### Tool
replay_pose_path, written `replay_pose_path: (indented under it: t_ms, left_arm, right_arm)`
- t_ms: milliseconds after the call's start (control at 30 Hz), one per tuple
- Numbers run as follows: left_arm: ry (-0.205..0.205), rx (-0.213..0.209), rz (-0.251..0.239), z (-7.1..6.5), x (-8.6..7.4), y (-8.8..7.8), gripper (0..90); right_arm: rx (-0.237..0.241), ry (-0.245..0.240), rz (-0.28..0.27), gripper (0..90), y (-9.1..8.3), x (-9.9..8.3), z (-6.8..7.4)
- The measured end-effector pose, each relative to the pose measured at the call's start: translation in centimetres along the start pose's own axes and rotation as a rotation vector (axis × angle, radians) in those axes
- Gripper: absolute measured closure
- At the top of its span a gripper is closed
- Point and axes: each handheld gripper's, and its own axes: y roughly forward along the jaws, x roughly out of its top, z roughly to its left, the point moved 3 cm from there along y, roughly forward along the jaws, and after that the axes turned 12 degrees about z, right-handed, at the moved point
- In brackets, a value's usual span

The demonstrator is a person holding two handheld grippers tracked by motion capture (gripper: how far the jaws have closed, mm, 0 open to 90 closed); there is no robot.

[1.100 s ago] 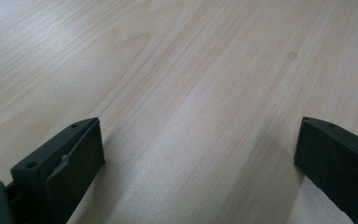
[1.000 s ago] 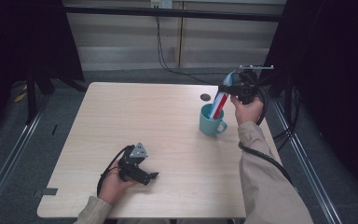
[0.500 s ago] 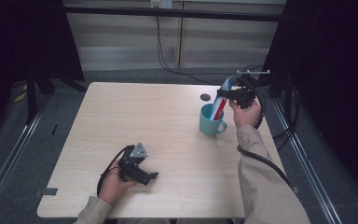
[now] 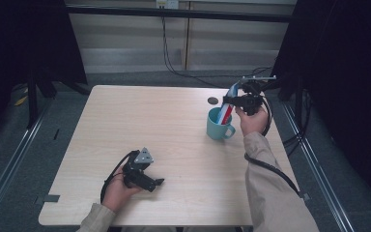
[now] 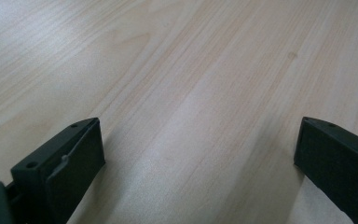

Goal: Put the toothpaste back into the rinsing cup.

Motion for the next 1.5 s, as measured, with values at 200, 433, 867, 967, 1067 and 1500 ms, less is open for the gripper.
replay_pose_path:
  t_ms: [200, 433, 867, 967, 1067, 1500]
  left_arm:
    - [-0.001, 0.000, 0.000, 0.0, 0.0, 0.0, 1.1]
    - [0.000, -0.002, 0.000, 0.0, 0.0, 0.0, 1.1]
    - [0.001, -0.001, 0.000, 0.0, 0.0, 0.0, 1.1]
    - [0.000, -0.002, 0.000, 0.0, 0.0, 0.0, 1.1]
    - [0.001, 0.000, 0.004, 0.0, 0.0, 0.0, 1.1]
    - [0.001, -0.001, 0.001, 0.0, 0.0, 0.0, 1.1]
  right_arm:
    - [-0.002, 0.001, 0.003, 72.6, 0.2, -0.2, -0.1]
    - [-0.004, -0.001, 0.008, 72.5, 0.2, -0.5, -0.1]
    - [-0.009, -0.005, 0.017, 72.3, 0.9, -0.8, 0.0]
    - [-0.006, -0.008, 0.019, 72.3, 1.0, -0.9, 0.1]
    - [-0.003, -0.010, 0.021, 72.1, 1.2, -0.9, 0.1]
    - [-0.002, -0.034, 0.041, 71.7, 1.8, -1.1, 0.5]
